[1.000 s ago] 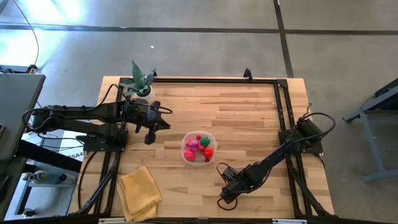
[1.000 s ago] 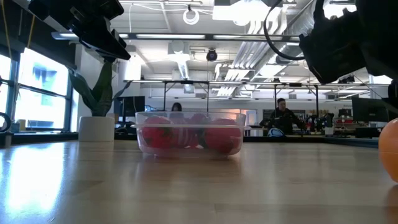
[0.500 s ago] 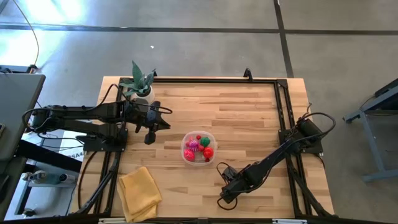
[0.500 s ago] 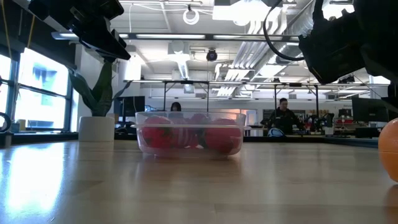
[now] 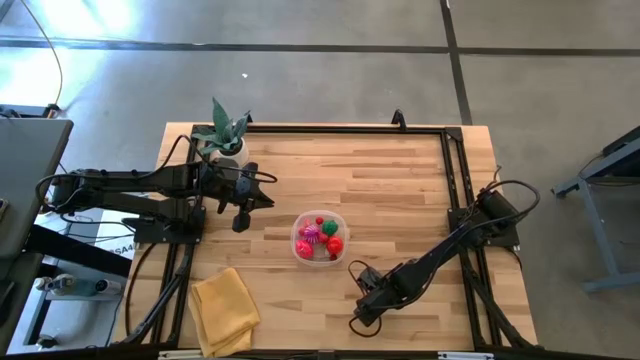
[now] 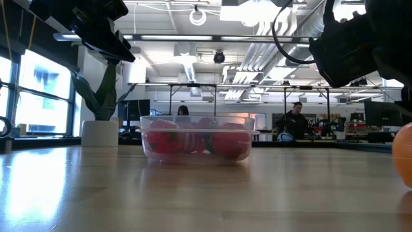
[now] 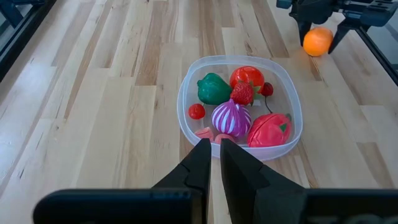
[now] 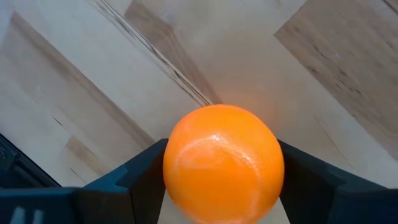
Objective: Pick and placing Produce into tupperware
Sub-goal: Put the orange into the transparent container
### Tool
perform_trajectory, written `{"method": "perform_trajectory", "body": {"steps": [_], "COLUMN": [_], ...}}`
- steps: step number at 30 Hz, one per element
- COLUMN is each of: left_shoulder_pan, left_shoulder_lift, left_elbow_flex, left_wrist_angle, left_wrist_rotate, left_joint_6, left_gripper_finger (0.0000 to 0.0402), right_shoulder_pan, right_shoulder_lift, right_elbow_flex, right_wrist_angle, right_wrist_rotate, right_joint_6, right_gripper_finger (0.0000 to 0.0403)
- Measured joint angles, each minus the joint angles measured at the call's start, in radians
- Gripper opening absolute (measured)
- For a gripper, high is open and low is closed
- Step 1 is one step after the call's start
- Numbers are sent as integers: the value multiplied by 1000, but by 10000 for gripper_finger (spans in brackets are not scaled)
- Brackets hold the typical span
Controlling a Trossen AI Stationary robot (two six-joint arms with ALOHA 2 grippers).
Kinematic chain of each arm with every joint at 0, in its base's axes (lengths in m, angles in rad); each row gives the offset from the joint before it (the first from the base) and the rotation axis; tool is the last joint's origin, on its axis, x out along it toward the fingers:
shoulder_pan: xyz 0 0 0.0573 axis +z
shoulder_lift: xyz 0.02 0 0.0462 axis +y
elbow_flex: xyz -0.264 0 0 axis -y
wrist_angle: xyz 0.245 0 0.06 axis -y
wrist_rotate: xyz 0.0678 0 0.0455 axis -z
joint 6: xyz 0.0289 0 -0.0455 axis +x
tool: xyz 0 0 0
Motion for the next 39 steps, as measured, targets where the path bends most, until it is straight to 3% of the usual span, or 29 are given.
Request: {"method": "perform_trajectory", "body": {"steps": [16,23,33,39], "left_shoulder_pan": [0,0,0,0], "left_shoulder_lift": [0,0,0,0], "left_elbow_flex": [0,0,0,0], "left_wrist_angle": [-1,0,0,0], "left_wrist_rotate": [0,0,0,0], "left_joint_6": [0,0,0,0], "left_gripper_finger": [26,26,26,26], "right_shoulder_pan": [0,-22,-119,-209], "right_shoulder_lift": [-51,-104,-206,-268], "right_elbow_flex": [-5,-3,-2,-1], "right_wrist_angle": [-36,-69,-71,14], "right_wrist_rotate": [40,107,220,268], "right_joint_6": [-1,-57,-294,-500], "right_gripper_finger": [243,243,243,243]}}
